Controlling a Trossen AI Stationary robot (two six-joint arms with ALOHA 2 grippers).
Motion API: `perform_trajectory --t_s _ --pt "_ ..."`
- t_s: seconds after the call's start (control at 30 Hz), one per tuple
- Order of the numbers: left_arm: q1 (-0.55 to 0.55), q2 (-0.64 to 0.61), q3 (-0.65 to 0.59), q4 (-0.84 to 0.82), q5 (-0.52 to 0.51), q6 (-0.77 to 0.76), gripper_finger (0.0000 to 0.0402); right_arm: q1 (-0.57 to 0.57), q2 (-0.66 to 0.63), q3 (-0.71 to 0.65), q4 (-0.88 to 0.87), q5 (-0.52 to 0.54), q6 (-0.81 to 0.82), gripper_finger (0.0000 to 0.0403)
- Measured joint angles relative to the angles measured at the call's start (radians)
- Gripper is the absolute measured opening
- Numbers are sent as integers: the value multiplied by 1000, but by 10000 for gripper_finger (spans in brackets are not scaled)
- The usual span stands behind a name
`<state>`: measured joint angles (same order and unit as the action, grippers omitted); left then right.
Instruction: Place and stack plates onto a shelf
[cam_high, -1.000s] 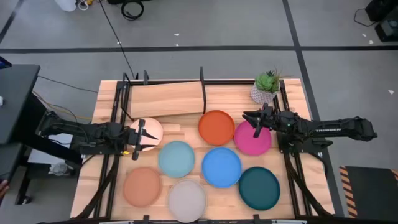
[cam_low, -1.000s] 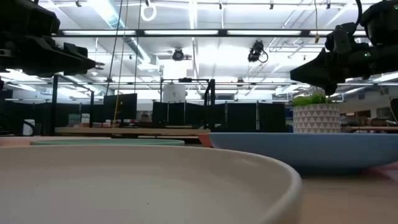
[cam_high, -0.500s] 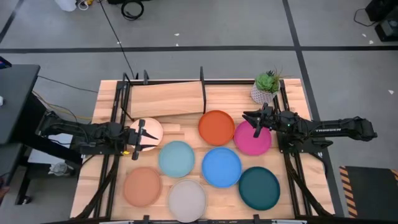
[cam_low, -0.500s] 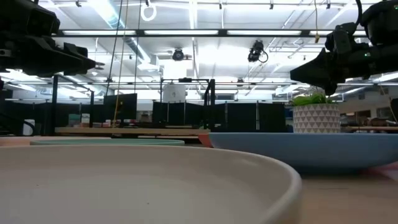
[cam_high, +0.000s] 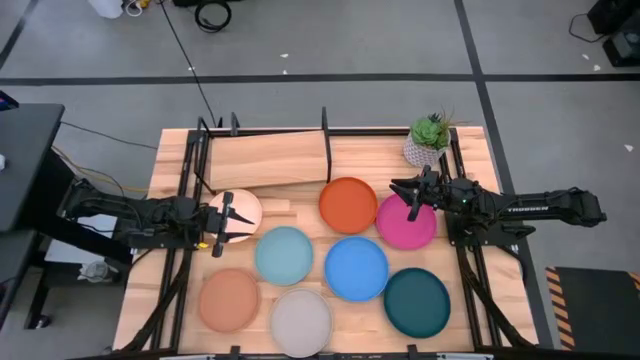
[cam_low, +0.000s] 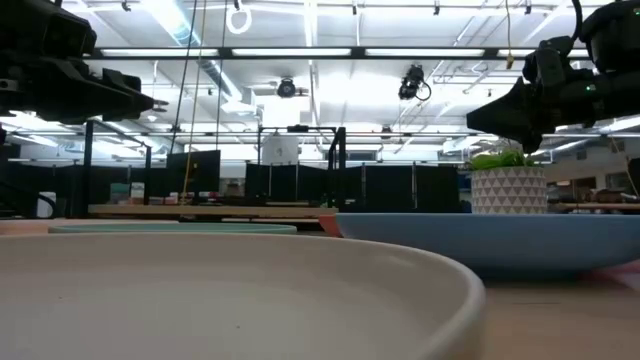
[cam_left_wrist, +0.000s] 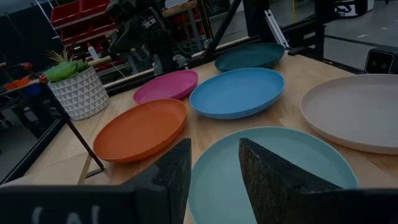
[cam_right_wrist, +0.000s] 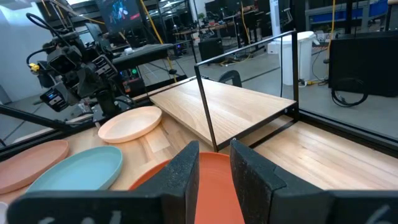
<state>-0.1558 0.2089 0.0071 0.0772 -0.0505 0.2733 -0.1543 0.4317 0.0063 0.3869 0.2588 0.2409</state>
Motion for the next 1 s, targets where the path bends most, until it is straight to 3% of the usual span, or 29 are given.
perform_trajectory --t_s 0.8,1.0 --pt "0 0 0 0 0 0 142 0 0 0 0 0 0 97" --pt "0 0 0 117 0 113 142 0 0 0 35 0 0 97"
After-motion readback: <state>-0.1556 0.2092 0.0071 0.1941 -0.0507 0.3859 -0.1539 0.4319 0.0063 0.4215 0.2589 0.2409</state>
